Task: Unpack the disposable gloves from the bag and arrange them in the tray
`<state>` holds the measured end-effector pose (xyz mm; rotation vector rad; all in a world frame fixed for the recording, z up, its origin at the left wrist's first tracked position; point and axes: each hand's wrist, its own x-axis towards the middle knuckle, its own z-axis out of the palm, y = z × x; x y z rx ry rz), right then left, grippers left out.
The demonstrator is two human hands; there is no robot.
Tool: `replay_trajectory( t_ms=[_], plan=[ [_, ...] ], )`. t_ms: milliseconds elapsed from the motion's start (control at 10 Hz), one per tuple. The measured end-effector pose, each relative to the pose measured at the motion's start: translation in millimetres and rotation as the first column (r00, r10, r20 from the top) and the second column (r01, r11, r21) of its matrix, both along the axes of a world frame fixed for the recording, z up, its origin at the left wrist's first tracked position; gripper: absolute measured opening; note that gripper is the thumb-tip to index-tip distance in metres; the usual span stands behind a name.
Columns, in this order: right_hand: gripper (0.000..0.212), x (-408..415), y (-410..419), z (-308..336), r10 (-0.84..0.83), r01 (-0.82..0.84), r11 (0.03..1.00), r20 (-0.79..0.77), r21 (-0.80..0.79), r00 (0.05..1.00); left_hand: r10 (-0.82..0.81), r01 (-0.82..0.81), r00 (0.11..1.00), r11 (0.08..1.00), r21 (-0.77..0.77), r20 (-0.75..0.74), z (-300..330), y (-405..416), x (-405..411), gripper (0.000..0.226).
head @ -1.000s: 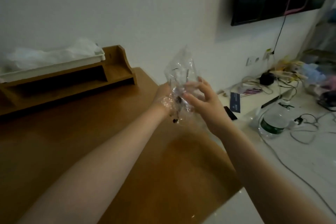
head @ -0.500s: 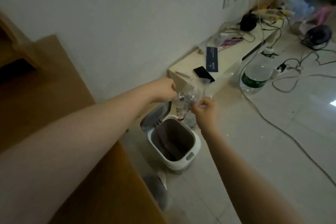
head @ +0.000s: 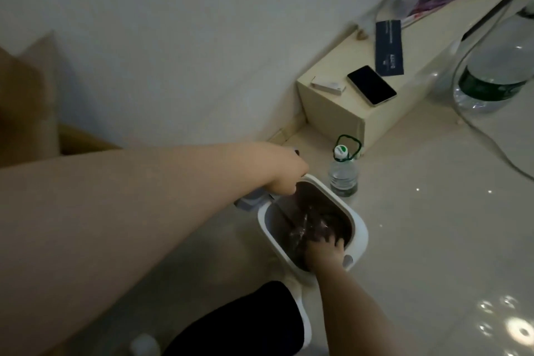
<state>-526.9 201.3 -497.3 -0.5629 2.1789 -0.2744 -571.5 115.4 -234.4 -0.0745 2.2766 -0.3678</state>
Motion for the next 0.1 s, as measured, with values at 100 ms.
replay_trajectory(
  t_ms=[100],
  plan=[
    [0.047, 0.1, -10.7, 2.1, 0.090, -0.091, 0.995, 0.019, 0.050, 0.996, 0.027, -0.028, 0.996, 1.000, 0.006, 0.080, -5.6, -4.8, 1.3, 0.037]
  ],
)
